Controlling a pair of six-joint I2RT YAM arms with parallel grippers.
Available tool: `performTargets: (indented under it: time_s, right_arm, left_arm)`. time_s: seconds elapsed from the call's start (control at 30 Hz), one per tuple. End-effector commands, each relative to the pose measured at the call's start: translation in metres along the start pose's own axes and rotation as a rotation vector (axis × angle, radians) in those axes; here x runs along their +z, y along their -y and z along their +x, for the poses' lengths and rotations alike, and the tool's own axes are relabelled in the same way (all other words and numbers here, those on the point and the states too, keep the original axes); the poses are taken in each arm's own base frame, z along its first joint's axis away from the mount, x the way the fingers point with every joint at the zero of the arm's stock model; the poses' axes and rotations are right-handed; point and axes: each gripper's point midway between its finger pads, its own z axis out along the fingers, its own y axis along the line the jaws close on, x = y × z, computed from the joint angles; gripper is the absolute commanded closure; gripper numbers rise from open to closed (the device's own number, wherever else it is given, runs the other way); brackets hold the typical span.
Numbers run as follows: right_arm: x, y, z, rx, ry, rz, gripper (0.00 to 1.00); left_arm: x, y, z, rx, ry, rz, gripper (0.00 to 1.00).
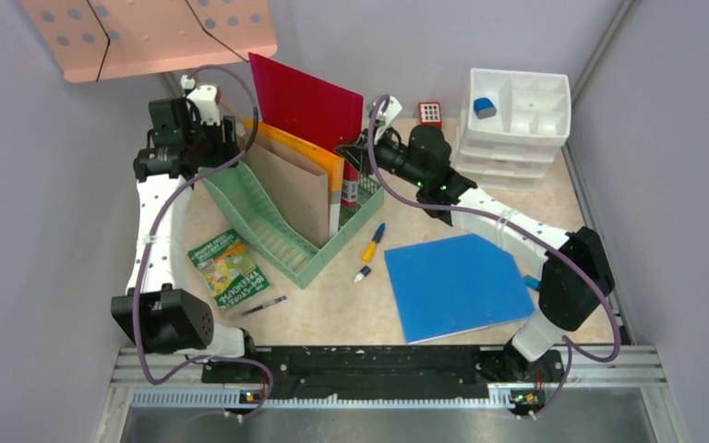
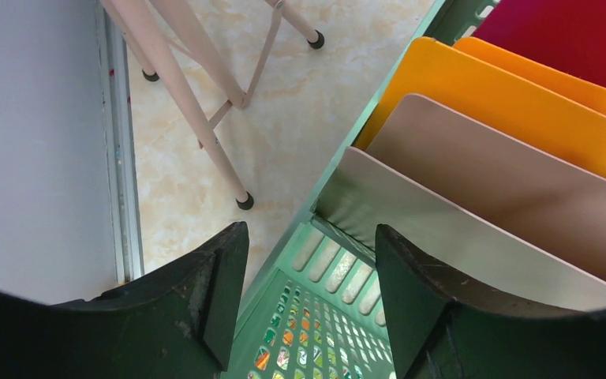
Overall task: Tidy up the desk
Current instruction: Place the folder in the storage box.
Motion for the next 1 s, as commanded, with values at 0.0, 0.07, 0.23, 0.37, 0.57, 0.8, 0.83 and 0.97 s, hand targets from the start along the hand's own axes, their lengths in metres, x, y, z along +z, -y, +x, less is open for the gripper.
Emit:
performTargets:
  time_s: [0.0,0.07,0.23,0.37,0.57,0.8,0.83,0.97]
  right_arm:
    - [0.010,-0.012,-0.038,-0.014,0.104,-0.051,1.00]
    - [0.011,-0.015,-0.036,-0.006,0.108,-0.066,1.00]
    - [0.019,-0.014,-0.024,0.004,0.111,-0.082,1.00]
    - [0.021,-0.017,-0.017,0.001,0.122,-0.104,1.00]
    - [0.016,-0.019,-0.019,-0.028,0.165,-0.117,1.00]
    - [0.019,-0.019,0.005,-0.025,0.168,-0.130,1.00]
    - [0.019,-0.019,0.010,-0.018,0.164,-0.133,1.00]
    - [0.017,-0.019,0.021,-0.010,0.152,-0.130,1.00]
  left_arm:
    - [0.007,0.004,0.033,0.018,-0.111,0.037,0.35]
    - [0.007,0.005,0.038,0.026,-0.126,0.045,0.36]
    - [0.004,0.010,0.045,0.024,-0.141,0.069,0.37]
    - [0.002,0.013,0.049,0.017,-0.145,0.080,0.37]
    - [0.003,0.016,0.052,0.005,-0.156,0.095,0.38]
    - [-0.001,0.019,0.052,0.001,-0.158,0.107,0.38]
    - [-0.002,0.019,0.052,0.000,-0.156,0.107,0.38]
    - [-0.002,0.019,0.049,-0.002,-0.148,0.106,0.38]
